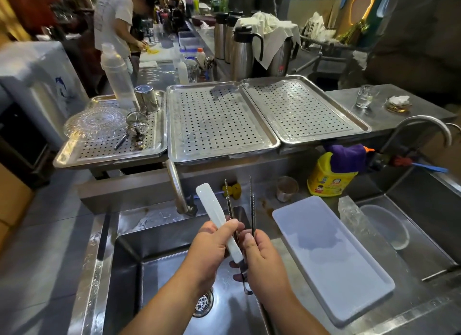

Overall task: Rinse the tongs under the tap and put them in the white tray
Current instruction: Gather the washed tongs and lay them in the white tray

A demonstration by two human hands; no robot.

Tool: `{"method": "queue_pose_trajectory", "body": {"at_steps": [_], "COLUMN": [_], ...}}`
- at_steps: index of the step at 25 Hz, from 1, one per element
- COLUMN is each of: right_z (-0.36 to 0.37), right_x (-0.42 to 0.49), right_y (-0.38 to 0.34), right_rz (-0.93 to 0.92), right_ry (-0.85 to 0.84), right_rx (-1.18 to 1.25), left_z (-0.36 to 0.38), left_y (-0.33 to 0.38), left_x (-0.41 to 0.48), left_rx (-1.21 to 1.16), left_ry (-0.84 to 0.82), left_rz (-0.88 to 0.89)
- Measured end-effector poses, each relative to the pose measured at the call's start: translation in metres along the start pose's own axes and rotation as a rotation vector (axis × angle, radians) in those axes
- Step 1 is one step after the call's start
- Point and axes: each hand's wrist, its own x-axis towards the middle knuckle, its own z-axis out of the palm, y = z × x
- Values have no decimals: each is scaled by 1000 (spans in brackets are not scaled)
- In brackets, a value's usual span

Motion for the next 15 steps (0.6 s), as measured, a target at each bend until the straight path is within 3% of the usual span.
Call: {"method": "queue_pose_trajectory", "body": {"at_steps": [7, 15], "right_z": [-1, -8], "right_x": [-5, -12], "right_y": [5, 22], "right_rz": [-343, -327], "right_ry": [34, -25], "right_rx": [-418, -488], "left_z": [2, -7], "left_y": [7, 23], "left_x": [3, 20], "left_rx": [71, -62], "left_ry": [204, 367], "left_rz": [-12, 69]}}
